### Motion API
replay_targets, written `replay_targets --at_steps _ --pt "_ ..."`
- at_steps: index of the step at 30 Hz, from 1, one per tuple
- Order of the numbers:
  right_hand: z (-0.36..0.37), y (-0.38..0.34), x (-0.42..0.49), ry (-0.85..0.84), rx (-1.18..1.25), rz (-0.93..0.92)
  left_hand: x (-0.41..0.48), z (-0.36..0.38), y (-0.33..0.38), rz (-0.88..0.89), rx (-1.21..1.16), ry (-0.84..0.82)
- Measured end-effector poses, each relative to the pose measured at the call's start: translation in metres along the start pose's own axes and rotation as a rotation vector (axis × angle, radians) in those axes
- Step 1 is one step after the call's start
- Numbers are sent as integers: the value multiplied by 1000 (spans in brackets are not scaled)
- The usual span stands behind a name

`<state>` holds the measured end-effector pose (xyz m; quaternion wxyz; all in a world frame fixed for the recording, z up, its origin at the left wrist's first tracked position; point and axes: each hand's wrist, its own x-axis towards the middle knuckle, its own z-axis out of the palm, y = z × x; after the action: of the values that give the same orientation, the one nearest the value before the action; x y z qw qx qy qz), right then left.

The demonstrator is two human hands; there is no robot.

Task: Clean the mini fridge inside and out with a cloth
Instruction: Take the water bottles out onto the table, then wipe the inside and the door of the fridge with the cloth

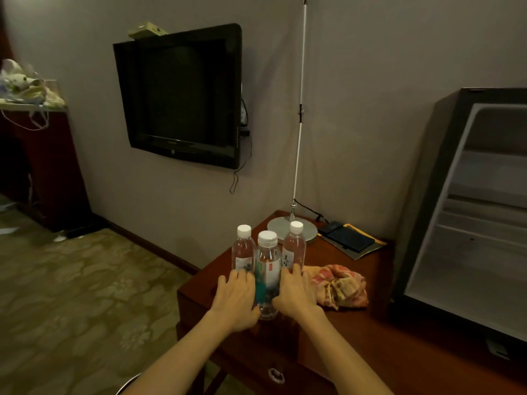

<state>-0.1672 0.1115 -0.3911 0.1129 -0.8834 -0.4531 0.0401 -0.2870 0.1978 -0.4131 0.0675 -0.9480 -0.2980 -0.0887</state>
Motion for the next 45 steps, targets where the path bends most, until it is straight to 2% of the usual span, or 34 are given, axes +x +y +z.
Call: replay_targets --at_steps 19,27,38,45 --pt "-1 28 -11 15 -1 27 -23 0 22 -14 -13 36" --pt "-13 62 -20 40 19 95 -36 -4 73 165 -60 89" --pt "-24 140 -15 121 50 217 39 4 133 303 -305 111" --pt "-19 173 27 69 87 171 110 29 160 196 -175 7"
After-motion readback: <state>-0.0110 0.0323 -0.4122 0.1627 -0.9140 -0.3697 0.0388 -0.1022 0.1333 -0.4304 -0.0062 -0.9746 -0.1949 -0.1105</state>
